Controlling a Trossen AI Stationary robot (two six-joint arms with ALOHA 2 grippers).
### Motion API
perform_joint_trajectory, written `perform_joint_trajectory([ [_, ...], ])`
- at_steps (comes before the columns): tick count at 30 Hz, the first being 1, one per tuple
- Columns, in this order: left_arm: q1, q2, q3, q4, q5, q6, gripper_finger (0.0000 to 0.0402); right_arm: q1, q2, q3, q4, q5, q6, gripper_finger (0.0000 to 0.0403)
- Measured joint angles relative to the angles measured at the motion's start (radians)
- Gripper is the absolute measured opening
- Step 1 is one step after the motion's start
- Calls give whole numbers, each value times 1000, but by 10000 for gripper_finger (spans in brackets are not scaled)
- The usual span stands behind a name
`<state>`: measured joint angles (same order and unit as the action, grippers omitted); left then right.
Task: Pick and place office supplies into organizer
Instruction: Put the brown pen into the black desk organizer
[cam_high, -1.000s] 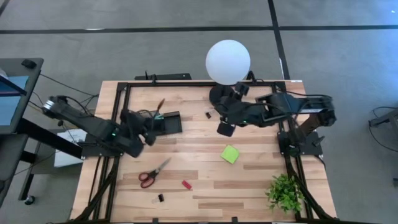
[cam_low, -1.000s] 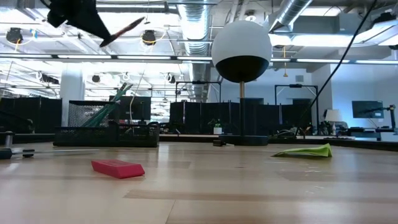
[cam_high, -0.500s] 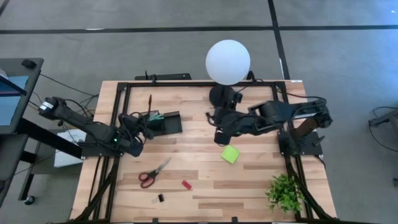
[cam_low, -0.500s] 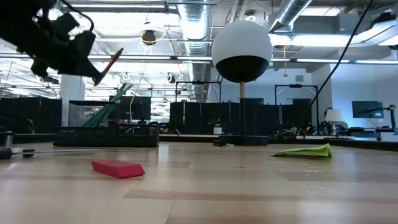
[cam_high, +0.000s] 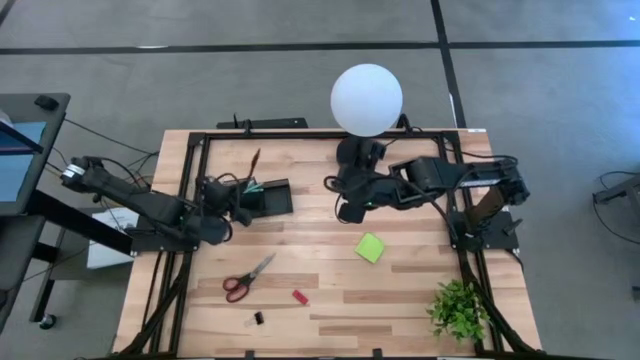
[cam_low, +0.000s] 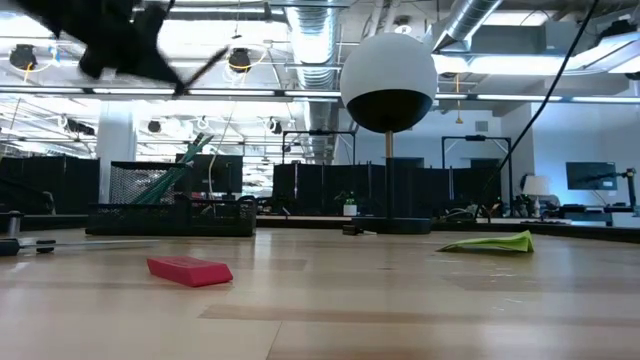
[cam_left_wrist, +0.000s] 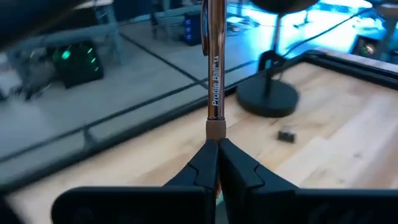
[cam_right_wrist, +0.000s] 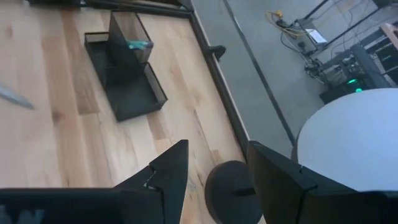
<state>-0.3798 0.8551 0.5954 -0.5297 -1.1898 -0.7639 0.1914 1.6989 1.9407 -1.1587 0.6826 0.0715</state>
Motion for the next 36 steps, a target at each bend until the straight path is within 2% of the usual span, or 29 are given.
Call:
perform_joint_trajectory([
  [2, 1, 0, 103, -63, 9, 81, 0, -9, 0, 0, -1, -1, 0, 161],
  [5, 19, 4, 273, -257, 31, 126, 0, -20, 0, 0, -14, -1, 10, 161],
  [10, 89, 38, 537, -679, 198, -15, 0, -25, 5, 0, -61, -3, 42, 161],
  [15, 153, 154, 674, -1049, 421, -140, 0, -24, 5, 0, -85, -3, 61, 161],
  [19, 181, 250, 669, -1036, 593, 16, 0, -24, 5, 0, -86, -3, 61, 161],
  [24, 235, 385, 669, -1037, 601, 50, 0, -24, 5, 0, -79, -3, 66, 161],
  [27, 254, 435, 671, -1039, 558, 90, 0, -22, 5, 0, -89, -4, 86, 161],
  [32, 256, 445, 696, -1039, 512, 101, 0, -23, 5, 0, -98, -4, 87, 161],
  [36, 255, 405, 710, -1042, 490, 60, 0, -24, 5, 0, -98, -3, 85, 161],
])
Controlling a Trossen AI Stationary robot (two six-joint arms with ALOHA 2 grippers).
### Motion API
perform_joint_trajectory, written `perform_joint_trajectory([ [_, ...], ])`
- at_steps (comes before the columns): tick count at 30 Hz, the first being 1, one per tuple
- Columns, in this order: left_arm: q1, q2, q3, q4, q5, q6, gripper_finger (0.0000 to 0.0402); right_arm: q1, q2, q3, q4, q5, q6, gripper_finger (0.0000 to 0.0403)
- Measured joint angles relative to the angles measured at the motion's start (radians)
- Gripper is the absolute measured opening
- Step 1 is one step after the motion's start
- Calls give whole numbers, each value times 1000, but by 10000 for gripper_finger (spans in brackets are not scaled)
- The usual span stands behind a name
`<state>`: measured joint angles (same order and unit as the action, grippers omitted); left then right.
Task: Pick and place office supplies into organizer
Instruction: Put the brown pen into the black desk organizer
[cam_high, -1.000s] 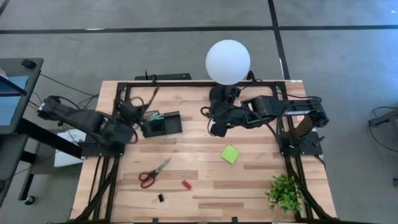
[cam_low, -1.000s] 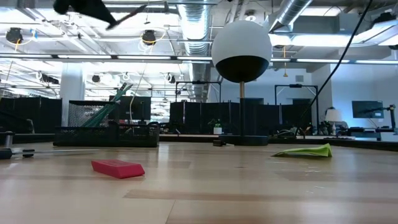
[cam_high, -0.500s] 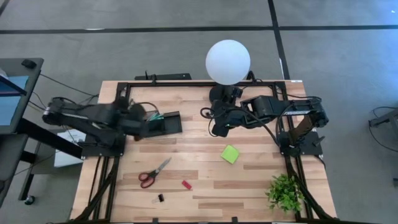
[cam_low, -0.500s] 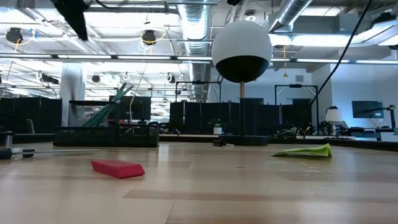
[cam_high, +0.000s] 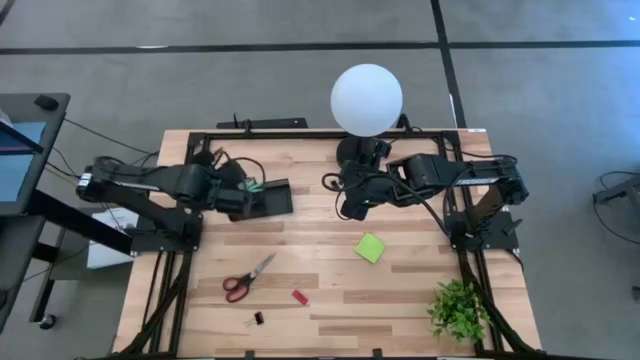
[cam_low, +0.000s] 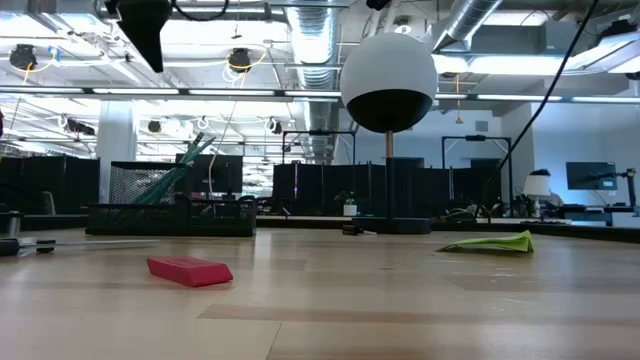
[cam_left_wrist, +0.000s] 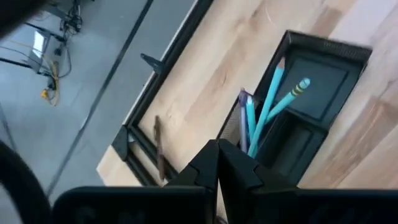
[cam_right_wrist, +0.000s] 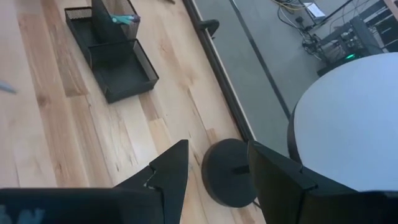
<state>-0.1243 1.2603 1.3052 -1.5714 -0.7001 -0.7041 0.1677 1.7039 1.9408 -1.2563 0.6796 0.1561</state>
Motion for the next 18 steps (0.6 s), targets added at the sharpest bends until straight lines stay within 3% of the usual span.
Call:
perform_joint_trajectory([
  [8, 0, -58, 0, 0, -19, -65, 0, 3, 10, -5, 16, 2, 21, 161],
  [12, 3, -56, 0, 1, -25, -99, 3, 3, 12, -74, 77, -1, 21, 161],
  [18, 32, -52, -84, 3, -93, -216, 53, 12, 13, -176, 121, -1, 55, 161],
])
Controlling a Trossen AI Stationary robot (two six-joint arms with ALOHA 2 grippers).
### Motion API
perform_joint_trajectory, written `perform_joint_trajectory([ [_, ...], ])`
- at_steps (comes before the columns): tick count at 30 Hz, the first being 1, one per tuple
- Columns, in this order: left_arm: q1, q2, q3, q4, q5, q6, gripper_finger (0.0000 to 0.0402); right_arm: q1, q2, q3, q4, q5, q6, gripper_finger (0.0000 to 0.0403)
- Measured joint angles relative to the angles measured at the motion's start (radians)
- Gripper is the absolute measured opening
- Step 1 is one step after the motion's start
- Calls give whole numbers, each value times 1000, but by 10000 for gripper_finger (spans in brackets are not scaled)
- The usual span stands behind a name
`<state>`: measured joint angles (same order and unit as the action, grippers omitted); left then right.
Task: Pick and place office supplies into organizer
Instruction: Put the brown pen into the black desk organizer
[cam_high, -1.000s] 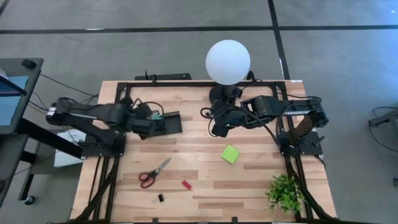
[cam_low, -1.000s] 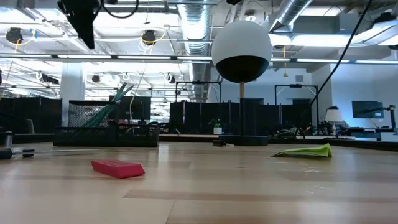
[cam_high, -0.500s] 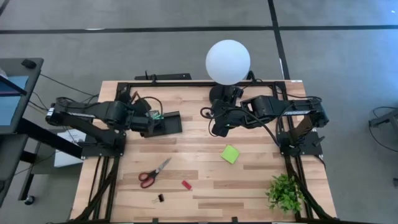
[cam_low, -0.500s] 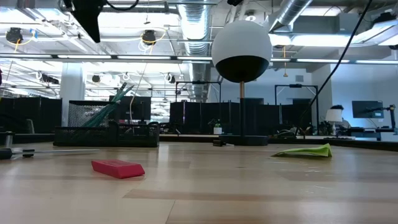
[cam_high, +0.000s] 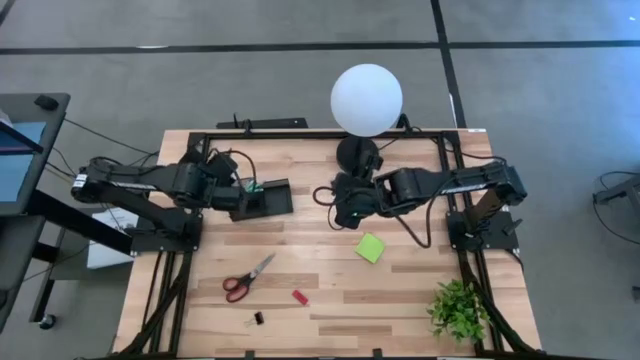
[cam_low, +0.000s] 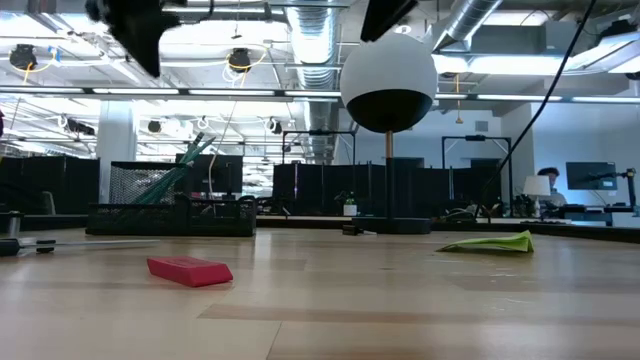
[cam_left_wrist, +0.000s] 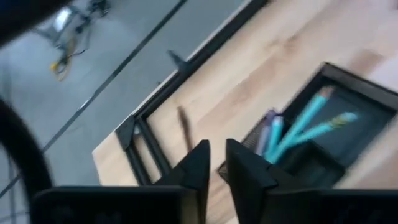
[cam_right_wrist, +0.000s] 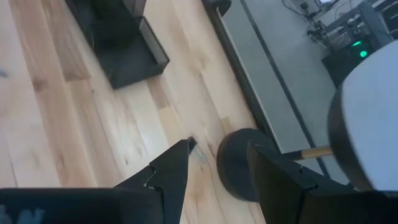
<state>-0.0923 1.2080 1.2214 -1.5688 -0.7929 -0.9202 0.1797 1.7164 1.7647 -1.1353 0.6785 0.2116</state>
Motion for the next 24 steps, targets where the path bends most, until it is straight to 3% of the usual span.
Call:
perform_joint_trajectory([
  [6, 51, 0, -176, -3, -91, -238, 122, 37, 0, -23, -1, 3, 5, 161],
  [10, 92, -25, -233, 0, -126, -308, 138, 51, 0, -23, 0, 7, 1, 161],
  [13, 118, -95, -255, 23, -155, -321, 139, 57, 0, -23, 0, 12, 5, 161],
  [16, 135, -192, -288, 86, -92, -304, 139, 63, 0, -23, -3, 26, 15, 161],
  [19, 139, -282, -374, 216, -35, -262, 139, 62, 0, -23, -4, 29, 24, 161],
  [24, 159, -344, -548, 394, -29, -240, 139, 62, 0, -23, 9, 30, 25, 161],
])
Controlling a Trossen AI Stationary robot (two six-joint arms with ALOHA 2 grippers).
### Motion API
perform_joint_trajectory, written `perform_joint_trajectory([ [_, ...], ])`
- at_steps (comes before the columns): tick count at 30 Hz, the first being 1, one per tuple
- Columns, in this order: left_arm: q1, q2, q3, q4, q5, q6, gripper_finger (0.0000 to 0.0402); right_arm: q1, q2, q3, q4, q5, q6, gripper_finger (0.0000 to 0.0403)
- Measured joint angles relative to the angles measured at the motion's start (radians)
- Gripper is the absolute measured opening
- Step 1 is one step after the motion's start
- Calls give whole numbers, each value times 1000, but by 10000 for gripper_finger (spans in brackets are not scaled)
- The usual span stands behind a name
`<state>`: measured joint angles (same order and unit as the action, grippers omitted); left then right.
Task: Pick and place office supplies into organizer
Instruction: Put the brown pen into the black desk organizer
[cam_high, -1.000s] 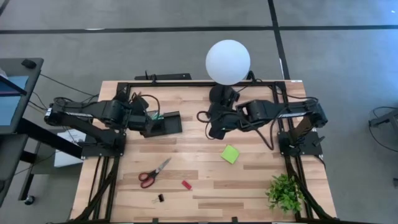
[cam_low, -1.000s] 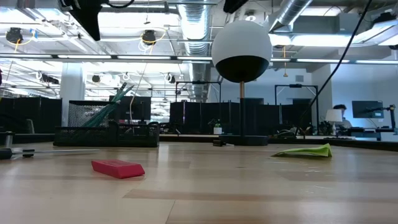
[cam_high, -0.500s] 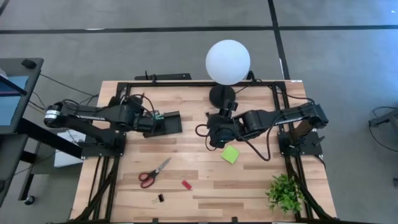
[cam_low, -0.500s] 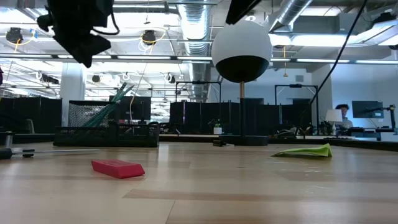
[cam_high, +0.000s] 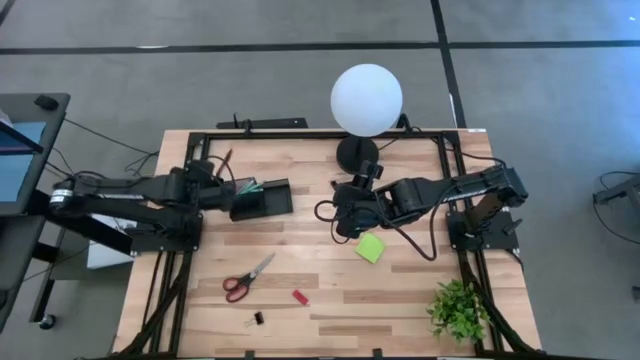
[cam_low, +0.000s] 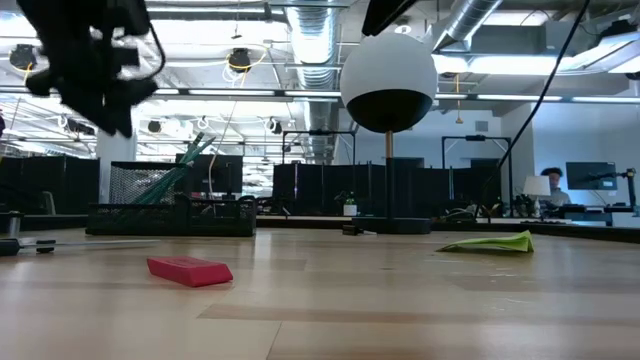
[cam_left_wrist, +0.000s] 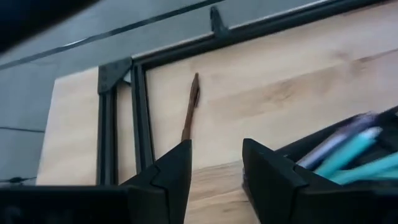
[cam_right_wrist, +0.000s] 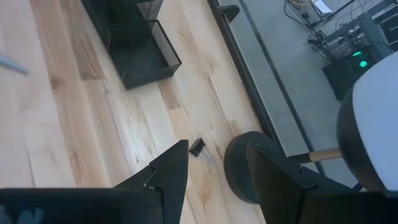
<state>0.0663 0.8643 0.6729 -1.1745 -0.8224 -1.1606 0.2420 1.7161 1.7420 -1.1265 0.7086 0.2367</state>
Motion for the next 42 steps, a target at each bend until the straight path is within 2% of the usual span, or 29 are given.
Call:
perform_joint_trajectory([
  [6, 14, 37, -151, 133, 27, 12, 134, 20, 0, 0, 6, -3, 0, 161],
  [10, 16, 77, -156, 132, 25, -22, 100, 33, 0, 0, 7, -2, 0, 161],
  [13, 17, 97, -156, 191, 24, -3, 68, 35, 0, 0, 11, -2, 0, 161],
  [19, 17, 173, -157, 415, 0, 83, 20, 34, 0, 0, 17, -1, 1, 161],
  [28, 8, 367, -150, 926, 29, 276, 4, 47, 0, 0, 12, -1, 0, 161],
  [31, -13, 423, -106, 909, 31, 304, 4, 53, 0, 0, 10, 7, 1, 161],
  [35, -34, 429, -41, 710, -59, 179, 4, 74, -2, -39, -11, 59, 33, 161],
  [38, -17, 381, -39, 639, -63, 128, 4, 114, -10, -101, -55, 129, 136, 161],
  [42, 48, 305, -62, 680, -15, 193, 4, 180, -12, -193, -138, 256, 335, 161],
])
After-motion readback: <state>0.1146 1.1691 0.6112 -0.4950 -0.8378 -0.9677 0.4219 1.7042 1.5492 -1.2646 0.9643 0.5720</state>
